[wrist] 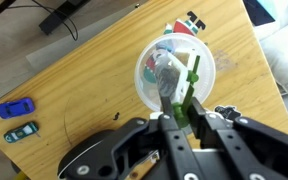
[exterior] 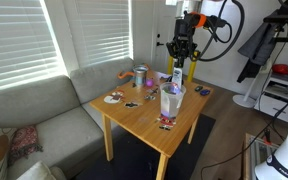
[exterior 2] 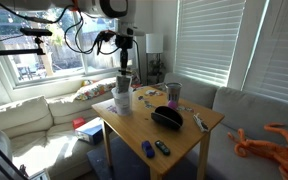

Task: Put the plastic cup on the left side of the table then put the squishy drinks in it

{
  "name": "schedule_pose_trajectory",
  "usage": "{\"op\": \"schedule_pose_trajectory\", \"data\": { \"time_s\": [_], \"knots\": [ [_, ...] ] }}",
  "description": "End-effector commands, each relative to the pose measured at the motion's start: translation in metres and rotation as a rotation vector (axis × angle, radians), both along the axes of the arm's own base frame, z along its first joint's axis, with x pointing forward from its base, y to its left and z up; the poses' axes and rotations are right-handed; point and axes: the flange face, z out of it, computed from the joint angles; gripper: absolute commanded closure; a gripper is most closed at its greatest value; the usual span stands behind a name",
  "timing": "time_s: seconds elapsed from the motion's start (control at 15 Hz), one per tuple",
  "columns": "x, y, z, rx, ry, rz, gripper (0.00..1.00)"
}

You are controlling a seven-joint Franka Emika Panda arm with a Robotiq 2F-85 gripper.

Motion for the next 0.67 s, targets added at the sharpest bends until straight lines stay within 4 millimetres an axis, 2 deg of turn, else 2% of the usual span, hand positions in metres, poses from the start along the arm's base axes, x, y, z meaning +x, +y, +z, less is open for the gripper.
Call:
{"op": "schedule_pose_trajectory", "data": {
  "time_s": [0.0,0.47,0.53,0.6],
  "knots": [
    [-0.006,0.001,0.002,-0.008,-0.016,0.019,0.48],
    [-0.009,-0.003,0.015,0.004,-0.042,0.01,0.0],
    [-0.01,-0.003,0.017,0.006,-0.049,0.007,0.0],
    [-0.004,-0.001,0.008,0.0,-0.018,0.0,0.12]
  ]
}}
